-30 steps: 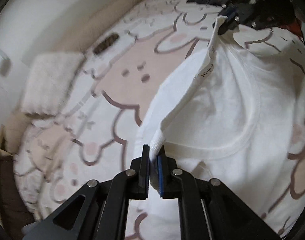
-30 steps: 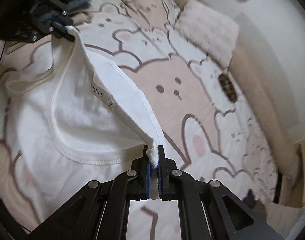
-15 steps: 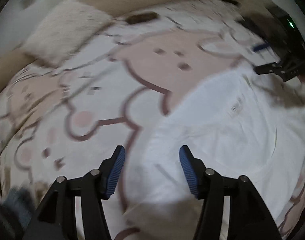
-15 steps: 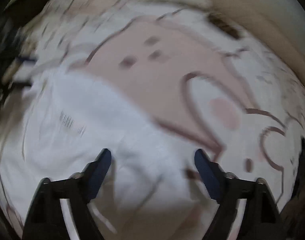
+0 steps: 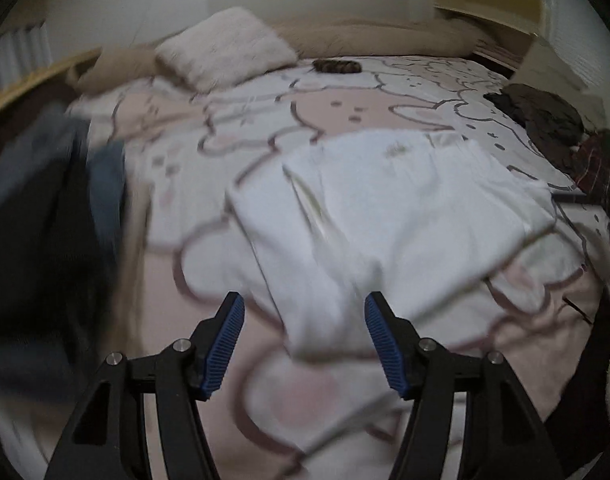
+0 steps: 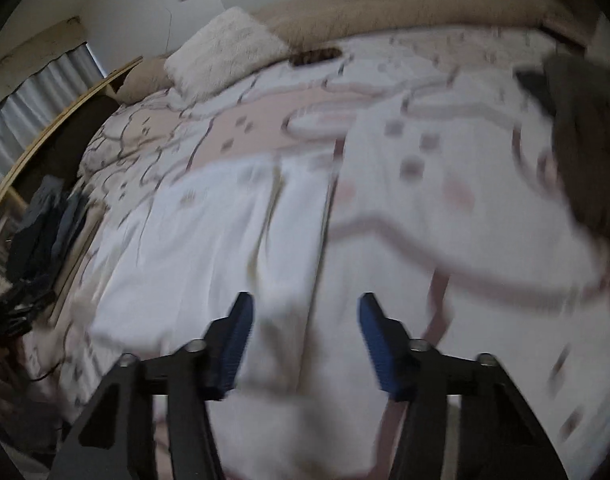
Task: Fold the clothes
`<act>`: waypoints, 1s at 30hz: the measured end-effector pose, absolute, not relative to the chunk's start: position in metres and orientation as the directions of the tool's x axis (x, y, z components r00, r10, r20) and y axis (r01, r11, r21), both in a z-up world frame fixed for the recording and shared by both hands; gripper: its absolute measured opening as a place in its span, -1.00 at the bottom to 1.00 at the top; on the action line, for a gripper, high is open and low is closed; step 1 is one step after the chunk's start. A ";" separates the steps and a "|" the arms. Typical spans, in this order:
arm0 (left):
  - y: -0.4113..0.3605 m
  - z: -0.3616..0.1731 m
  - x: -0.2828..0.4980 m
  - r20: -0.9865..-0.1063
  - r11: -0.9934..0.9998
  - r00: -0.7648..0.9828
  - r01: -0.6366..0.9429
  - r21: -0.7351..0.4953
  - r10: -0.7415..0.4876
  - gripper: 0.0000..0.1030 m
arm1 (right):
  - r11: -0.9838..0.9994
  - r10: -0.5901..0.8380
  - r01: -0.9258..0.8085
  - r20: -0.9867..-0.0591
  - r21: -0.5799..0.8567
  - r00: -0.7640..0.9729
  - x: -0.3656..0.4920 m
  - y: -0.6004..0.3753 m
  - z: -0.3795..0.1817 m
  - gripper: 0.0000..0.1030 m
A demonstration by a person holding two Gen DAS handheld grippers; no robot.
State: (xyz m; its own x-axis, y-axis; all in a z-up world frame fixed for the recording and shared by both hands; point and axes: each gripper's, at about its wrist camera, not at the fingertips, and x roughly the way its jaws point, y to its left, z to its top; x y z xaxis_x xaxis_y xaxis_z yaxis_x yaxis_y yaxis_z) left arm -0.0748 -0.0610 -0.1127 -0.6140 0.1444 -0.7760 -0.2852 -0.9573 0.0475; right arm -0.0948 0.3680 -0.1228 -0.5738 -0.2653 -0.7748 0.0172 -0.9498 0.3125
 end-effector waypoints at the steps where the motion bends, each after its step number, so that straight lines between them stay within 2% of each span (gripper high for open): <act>1: -0.060 -0.119 -0.064 -0.779 -0.964 -0.611 -0.265 0.035 0.140 0.21 | -0.948 -0.273 0.023 -0.779 0.316 -0.564 -0.089 0.364 -0.132 -0.09; 3: -0.054 -0.124 -0.050 -0.769 -0.969 -0.628 -0.243 0.047 0.120 0.21 | -0.946 -0.288 0.035 -0.784 0.322 -0.549 -0.079 0.356 -0.149 -0.16; 5: -0.050 -0.127 -0.044 -0.759 -0.971 -0.643 -0.230 0.066 0.100 0.21 | -0.944 -0.292 0.049 -0.761 0.325 -0.579 -0.076 0.352 -0.151 -0.39; 6: -0.048 -0.130 -0.043 -0.754 -0.971 -0.650 -0.225 0.077 0.091 0.21 | -0.939 -0.304 0.050 -0.755 0.340 -0.581 -0.077 0.353 -0.150 -0.63; 7: -0.045 -0.132 -0.042 -0.749 -0.971 -0.658 -0.221 0.088 0.081 0.21 | -0.934 -0.316 0.051 -0.749 0.354 -0.583 -0.078 0.354 -0.149 -0.78; 11: -0.036 -0.141 -0.038 -0.726 -0.970 -0.686 -0.201 0.133 0.043 0.21 | -0.950 -0.278 0.071 -0.724 0.304 -0.632 -0.076 0.356 -0.131 -0.82; 16: -0.030 -0.155 -0.042 -0.698 -0.969 -0.716 -0.174 0.176 0.002 0.21 | -0.945 -0.264 0.006 -0.751 0.326 -0.605 -0.082 0.370 -0.151 -0.82; 22: -0.046 -0.154 -0.053 -0.698 -0.984 -0.716 -0.137 0.118 0.016 0.19 | -0.916 -0.306 -0.018 -0.726 0.401 -0.616 -0.078 0.379 -0.169 -0.83; 26: -0.052 -0.144 -0.054 -0.692 -0.985 -0.718 -0.164 0.061 0.077 0.02 | -0.899 -0.331 -0.021 -0.711 0.437 -0.620 -0.079 0.383 -0.173 -0.83; 29: -0.050 -0.145 -0.061 -0.720 -0.978 -0.686 -0.204 0.053 0.104 -0.36 | -0.898 -0.332 -0.020 -0.708 0.439 -0.623 -0.079 0.383 -0.174 -0.83; 30: -0.048 -0.148 -0.064 -0.732 -0.975 -0.674 -0.214 0.061 0.102 -0.41 | -0.898 -0.333 -0.020 -0.708 0.439 -0.624 -0.078 0.383 -0.174 -0.83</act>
State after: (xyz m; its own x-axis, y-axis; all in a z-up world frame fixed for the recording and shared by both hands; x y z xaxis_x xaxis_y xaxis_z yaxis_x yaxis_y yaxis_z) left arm -0.0636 -0.0480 -0.1477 -0.6739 0.1022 -0.7317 -0.2139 -0.9750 0.0607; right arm -0.0785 0.3828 -0.1741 -0.6235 -0.3326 -0.7075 -0.0196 -0.8981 0.4394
